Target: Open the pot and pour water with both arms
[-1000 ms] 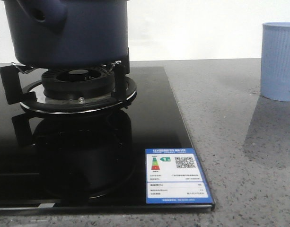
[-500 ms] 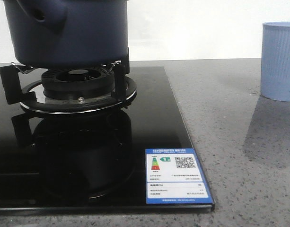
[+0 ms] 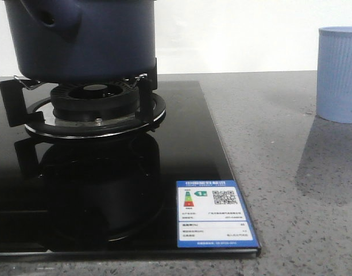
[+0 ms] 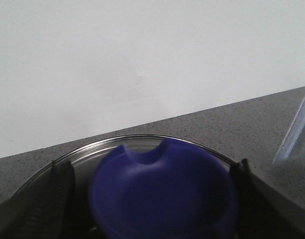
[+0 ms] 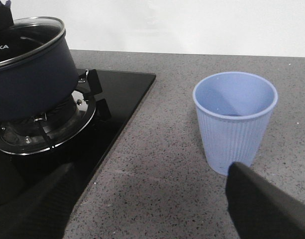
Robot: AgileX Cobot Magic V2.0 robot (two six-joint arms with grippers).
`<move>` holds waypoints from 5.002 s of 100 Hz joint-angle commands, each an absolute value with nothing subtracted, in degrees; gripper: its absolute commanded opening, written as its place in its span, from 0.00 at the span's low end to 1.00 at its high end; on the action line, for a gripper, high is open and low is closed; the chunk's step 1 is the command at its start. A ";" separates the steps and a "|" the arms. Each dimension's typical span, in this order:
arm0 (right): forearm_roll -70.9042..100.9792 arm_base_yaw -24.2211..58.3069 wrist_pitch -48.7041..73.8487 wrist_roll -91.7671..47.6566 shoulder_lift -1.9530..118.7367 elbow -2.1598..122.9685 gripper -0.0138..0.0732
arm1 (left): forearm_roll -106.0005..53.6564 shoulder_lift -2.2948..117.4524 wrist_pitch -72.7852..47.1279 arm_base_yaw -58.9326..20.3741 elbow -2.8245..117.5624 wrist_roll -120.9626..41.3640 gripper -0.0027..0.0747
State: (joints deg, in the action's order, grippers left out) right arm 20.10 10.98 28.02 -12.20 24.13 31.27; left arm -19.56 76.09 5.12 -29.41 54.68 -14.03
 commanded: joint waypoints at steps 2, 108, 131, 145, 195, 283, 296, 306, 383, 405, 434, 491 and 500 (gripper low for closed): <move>21.00 11.08 24.56 -12.69 24.87 33.23 0.80 | -19.18 74.55 9.62 -29.33 56.80 -13.92 0.65; 19.26 11.08 11.15 -12.69 24.87 22.04 0.80 | -16.56 59.35 9.25 -21.17 56.80 -13.92 0.54; 17.81 11.08 -0.39 -12.69 25.45 16.25 0.80 | -16.56 58.60 8.09 -18.58 56.80 -13.92 0.54; 17.61 11.08 -7.09 -12.69 29.52 14.46 0.80 | -15.00 58.60 8.20 -17.61 56.80 -13.92 0.54; 17.61 11.08 -24.12 -12.08 57.85 18.44 0.80 | -12.91 58.60 8.20 -15.60 56.80 -13.92 0.54; 17.73 11.08 -36.50 -12.08 75.32 25.34 0.79 | -12.91 58.60 8.77 -15.60 56.80 -13.92 0.54; 17.73 11.08 -36.70 -12.08 75.32 25.34 0.68 | -13.14 58.60 8.77 -15.60 56.80 -13.92 0.54; 17.73 11.08 -36.70 -12.08 75.32 25.34 0.62 | -13.14 58.60 8.77 -15.60 56.80 -13.92 0.54; 2.34 11.20 -13.87 -12.08 66.11 39.16 0.61 | -13.14 58.60 8.77 -15.60 56.80 -13.92 0.54; -4.36 16.27 1.69 -12.08 66.24 51.81 0.61 | -13.14 58.60 8.77 -15.60 56.80 -13.92 0.54; -12.93 25.40 13.18 -12.08 69.90 64.75 0.61 | -13.14 58.60 8.77 -15.60 56.80 -13.92 0.54; -40.33 38.81 36.14 -12.08 88.56 88.92 0.61 | -13.14 58.60 8.77 -15.60 56.80 -13.92 0.54; -45.27 40.03 37.84 -12.08 90.78 91.33 0.61 | -13.14 58.60 8.77 -15.60 56.80 -13.92 0.54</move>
